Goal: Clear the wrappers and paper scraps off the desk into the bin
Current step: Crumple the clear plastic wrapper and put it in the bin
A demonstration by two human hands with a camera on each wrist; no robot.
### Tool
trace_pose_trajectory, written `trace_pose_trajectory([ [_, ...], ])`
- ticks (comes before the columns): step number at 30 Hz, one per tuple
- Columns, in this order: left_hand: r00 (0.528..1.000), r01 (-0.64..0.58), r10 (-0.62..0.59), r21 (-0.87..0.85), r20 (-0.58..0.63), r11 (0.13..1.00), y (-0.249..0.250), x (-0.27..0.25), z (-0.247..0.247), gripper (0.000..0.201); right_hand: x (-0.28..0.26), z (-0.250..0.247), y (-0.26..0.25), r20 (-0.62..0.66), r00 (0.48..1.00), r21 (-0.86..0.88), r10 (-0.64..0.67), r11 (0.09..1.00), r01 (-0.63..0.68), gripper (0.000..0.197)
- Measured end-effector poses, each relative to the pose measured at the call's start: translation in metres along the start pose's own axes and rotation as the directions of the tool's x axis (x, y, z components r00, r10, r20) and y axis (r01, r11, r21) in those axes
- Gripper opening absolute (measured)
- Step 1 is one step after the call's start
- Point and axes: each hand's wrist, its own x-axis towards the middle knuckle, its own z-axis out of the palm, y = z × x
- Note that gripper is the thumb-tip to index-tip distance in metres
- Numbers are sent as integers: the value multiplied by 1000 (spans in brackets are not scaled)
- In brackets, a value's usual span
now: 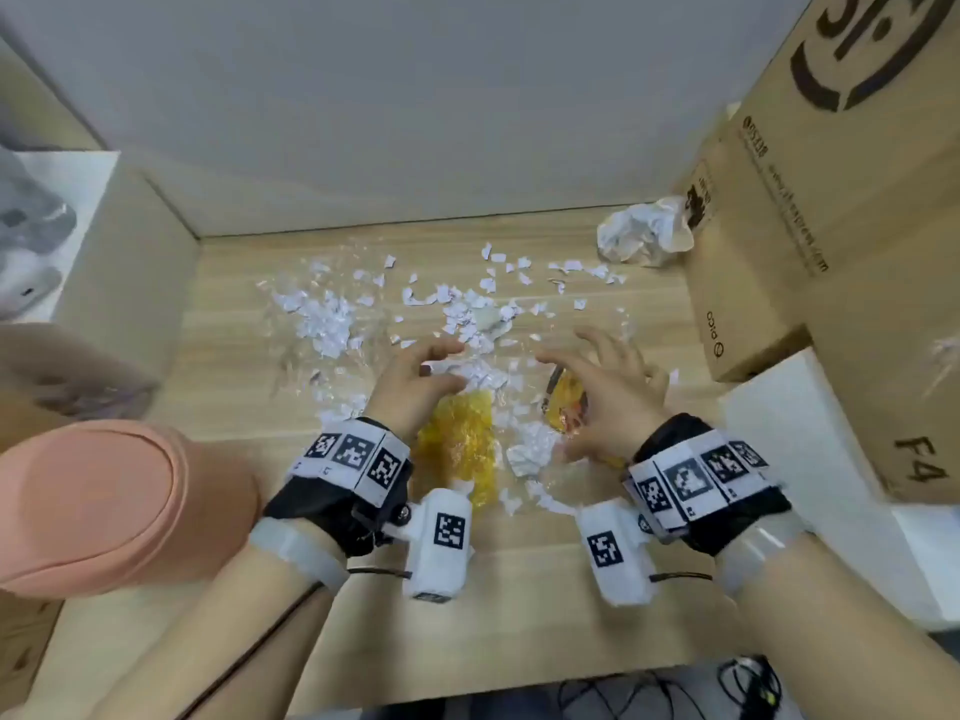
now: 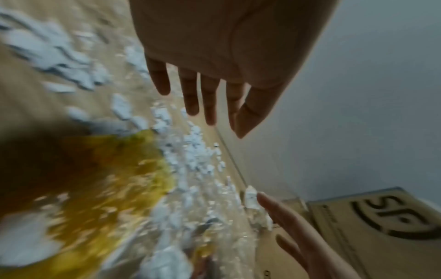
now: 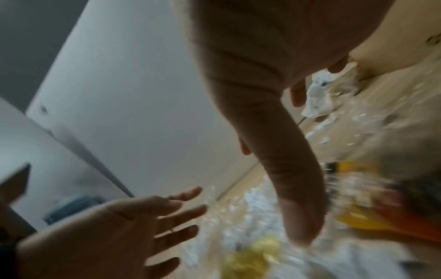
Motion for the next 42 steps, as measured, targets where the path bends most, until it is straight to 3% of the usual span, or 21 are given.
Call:
trace_pose_trajectory([
  [2,996,80,-79,36,-37,996,-13,1,-2,44,2,9,6,80,993,-210,90,975,-71,108],
  [5,987,163,-163,-34,4,986,-34,-1,-3,50,7,27,15,74,992,-234,101,969,-81,93],
  [10,985,171,-167,-139,40,975,-41,-3,-5,48,11,41,18,-126,990,-10,69,997,-71,57],
  [13,991,131,-119,-248,63,960,-26,-12,-13,56,6,27,4,-295,954,222,52,975,15,42],
  [16,978,96,-5,-429,209,898,1,-24,-20,78,-8,-1,-34,-422,905,483,-50,833,271,35],
  [18,926,122,97,-533,365,837,18,-31,-20,99,-13,-9,-62,-397,906,590,-146,716,374,33],
  [20,897,95,162,-538,410,838,33,-37,-17,103,-12,-10,-83,-326,920,635,-215,672,382,26],
  [22,931,70,122,-498,343,864,47,-41,-18,90,-10,-13,-94,-226,934,682,-276,640,354,35],
  [24,976,50,71,-532,206,845,54,-41,-24,50,-12,-24,-95,-178,928,709,-328,611,352,49],
  [26,995,55,8,-628,97,776,54,-38,-36,15,-15,-38,-91,-339,899,646,-279,625,438,54],
  [27,997,64,-24,-684,68,727,55,-38,-41,10,-17,-45,-90,-421,871,592,-253,651,475,59],
  [29,996,81,-25,-751,86,655,60,-38,-45,13,-19,-52,-94,-389,861,518,-329,694,500,80],
  [31,991,98,-11,-684,131,723,70,-42,-37,17,-17,-46,-106,-237,844,495,-482,688,532,93],
  [32,987,107,-3,-647,160,755,74,-45,-32,16,-17,-41,-113,-224,821,486,-526,670,562,90],
  [34,969,112,55,-633,239,766,82,-50,-25,22,-17,-36,-123,-314,782,491,-538,613,619,68],
  [37,914,210,138,-736,381,644,81,-57,-31,21,-15,-37,-129,-449,751,480,-483,579,659,37],
  [40,834,256,233,-725,500,639,74,-60,-39,15,-8,-38,-128,-525,759,449,-385,633,631,32],
  [42,857,229,220,-728,466,646,67,-56,-44,30,-3,-42,-123,-592,733,415,-334,654,633,37],
])
